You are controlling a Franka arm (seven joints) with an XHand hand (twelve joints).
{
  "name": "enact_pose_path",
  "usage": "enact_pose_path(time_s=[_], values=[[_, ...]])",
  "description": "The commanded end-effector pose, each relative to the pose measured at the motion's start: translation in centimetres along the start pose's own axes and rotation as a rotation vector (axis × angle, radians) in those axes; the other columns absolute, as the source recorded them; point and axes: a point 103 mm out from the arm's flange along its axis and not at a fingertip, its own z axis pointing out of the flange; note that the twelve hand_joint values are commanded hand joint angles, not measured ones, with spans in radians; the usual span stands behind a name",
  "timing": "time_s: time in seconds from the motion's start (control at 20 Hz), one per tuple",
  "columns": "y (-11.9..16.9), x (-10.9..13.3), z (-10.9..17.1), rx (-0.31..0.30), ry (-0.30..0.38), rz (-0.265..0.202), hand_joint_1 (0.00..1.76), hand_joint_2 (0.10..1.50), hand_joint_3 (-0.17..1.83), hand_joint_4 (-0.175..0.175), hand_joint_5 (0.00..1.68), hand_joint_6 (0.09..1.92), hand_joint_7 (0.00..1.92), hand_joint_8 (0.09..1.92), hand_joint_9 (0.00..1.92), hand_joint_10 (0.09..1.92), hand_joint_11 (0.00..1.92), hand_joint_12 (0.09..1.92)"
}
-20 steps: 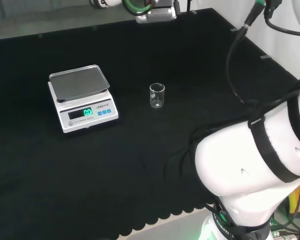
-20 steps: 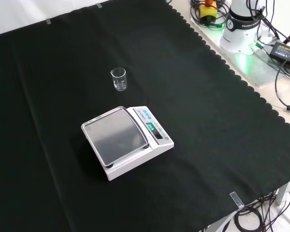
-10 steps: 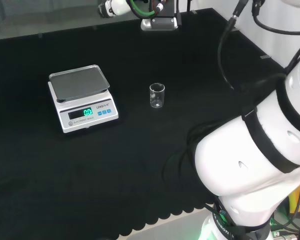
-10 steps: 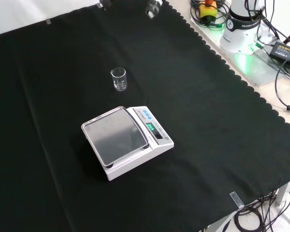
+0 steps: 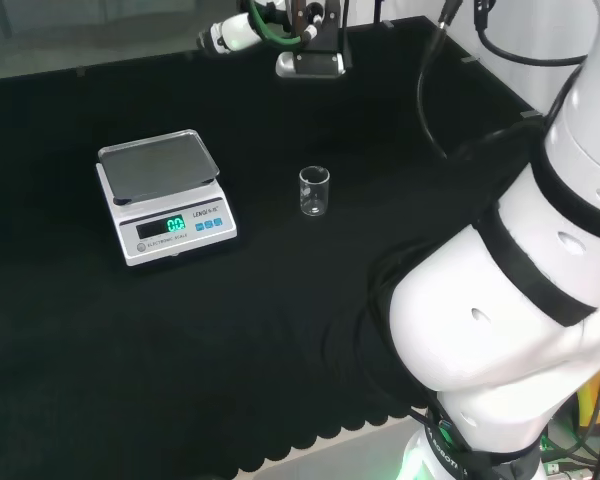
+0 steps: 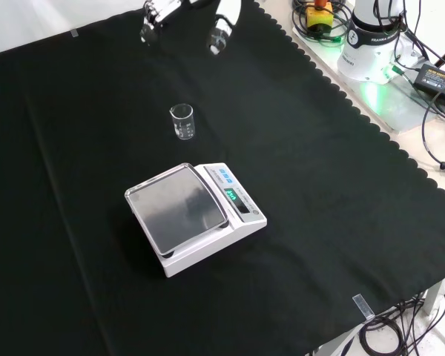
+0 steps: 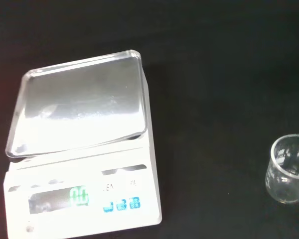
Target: Pick up the beaker.
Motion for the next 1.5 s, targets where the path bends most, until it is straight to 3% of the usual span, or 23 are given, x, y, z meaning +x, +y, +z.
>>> enact_pose_path(time_s=[0.05, 0.4, 1.1, 1.5], values=[[2.9, -2.3, 2.1, 0.028, 0.061, 0.062, 0.24, 0.93, -0.02, -0.032, 0.18, 0.09, 0.04, 0.75, 0.00, 0.86, 0.04, 1.52], [4.6, -4.6, 4.9, 0.064, 0.091, 0.118, 0.24, 0.93, -0.02, -0.034, 0.19, 0.09, 0.04, 0.75, 0.00, 0.86, 0.03, 1.52], [7.0, -6.7, 9.9, 0.148, 0.104, 0.190, 0.26, 0.93, -0.02, -0.039, 0.20, 0.09, 0.05, 0.76, 0.00, 0.86, 0.02, 1.52], [7.7, -9.2, 12.5, 0.187, 0.143, 0.266, 0.27, 0.93, -0.02, -0.041, 0.20, 0.09, 0.05, 0.76, 0.00, 0.86, 0.01, 1.52]])
